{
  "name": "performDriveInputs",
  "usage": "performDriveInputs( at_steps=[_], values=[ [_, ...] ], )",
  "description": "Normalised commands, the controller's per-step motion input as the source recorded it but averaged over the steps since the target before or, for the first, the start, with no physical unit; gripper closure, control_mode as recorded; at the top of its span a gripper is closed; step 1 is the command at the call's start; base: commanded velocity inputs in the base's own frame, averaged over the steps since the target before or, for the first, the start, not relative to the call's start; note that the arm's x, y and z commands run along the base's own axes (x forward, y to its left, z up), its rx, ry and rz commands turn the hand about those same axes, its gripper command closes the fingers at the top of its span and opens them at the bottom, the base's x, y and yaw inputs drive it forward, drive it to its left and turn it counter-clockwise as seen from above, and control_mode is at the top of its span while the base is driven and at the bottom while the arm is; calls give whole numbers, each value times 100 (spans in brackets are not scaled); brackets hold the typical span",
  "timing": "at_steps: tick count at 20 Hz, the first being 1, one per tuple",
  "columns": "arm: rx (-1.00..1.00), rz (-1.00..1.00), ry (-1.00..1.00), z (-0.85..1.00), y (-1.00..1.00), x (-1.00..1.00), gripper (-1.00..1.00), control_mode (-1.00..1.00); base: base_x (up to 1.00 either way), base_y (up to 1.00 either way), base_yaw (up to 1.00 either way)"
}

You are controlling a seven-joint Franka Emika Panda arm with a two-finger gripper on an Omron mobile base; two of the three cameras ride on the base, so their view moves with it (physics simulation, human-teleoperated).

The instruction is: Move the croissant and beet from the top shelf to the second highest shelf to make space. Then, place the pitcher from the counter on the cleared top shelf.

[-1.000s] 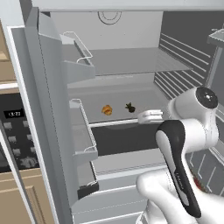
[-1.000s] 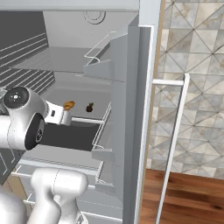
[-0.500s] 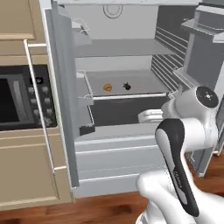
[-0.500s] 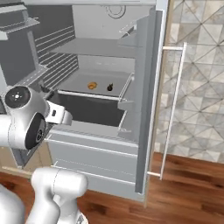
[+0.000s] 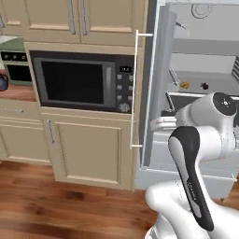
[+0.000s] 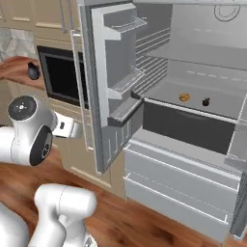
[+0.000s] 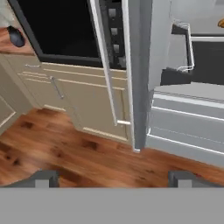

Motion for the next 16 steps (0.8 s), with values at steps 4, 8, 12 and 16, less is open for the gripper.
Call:
performDriveInputs(
  at_steps=[4, 8, 12, 16],
  values=[
    [0, 0, 0, 0, 0, 0, -100, 100, 11, 100, 52],
    [0, 0, 0, 0, 0, 0, -100, 100, 77, 87, 33],
    [0, 0, 0, 0, 0, 0, -100, 100, 99, 62, 8],
    [0, 0, 0, 0, 0, 0, -100, 100, 100, 46, 0]
  ],
)
